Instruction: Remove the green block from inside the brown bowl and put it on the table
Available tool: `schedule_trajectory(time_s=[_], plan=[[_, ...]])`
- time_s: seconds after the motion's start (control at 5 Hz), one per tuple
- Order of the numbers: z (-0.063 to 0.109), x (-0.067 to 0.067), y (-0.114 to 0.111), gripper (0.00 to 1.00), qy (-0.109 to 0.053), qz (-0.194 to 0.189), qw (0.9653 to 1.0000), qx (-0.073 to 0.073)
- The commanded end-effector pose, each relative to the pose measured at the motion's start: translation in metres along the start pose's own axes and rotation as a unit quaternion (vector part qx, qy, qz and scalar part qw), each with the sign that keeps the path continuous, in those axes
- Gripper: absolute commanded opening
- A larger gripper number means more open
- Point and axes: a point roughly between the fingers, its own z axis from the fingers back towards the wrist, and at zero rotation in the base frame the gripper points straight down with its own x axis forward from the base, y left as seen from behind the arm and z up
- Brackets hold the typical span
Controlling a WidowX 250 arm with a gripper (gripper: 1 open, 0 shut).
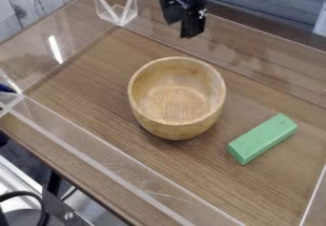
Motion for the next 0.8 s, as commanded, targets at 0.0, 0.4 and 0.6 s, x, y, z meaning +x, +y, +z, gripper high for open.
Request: schedule_trajectory(time_s=[0.0,0.4,0.6], plan=[[0.0165,0.0122,0.0125,1.0,-0.032,-0.002,0.9991,0.027],[0.0126,0.0159,0.0175,1.0,-0.038,-0.003,0.9986,0.036],[0.0166,0.0154,0.0164,1.0,-0.042,-0.004,0.9983,0.04]])
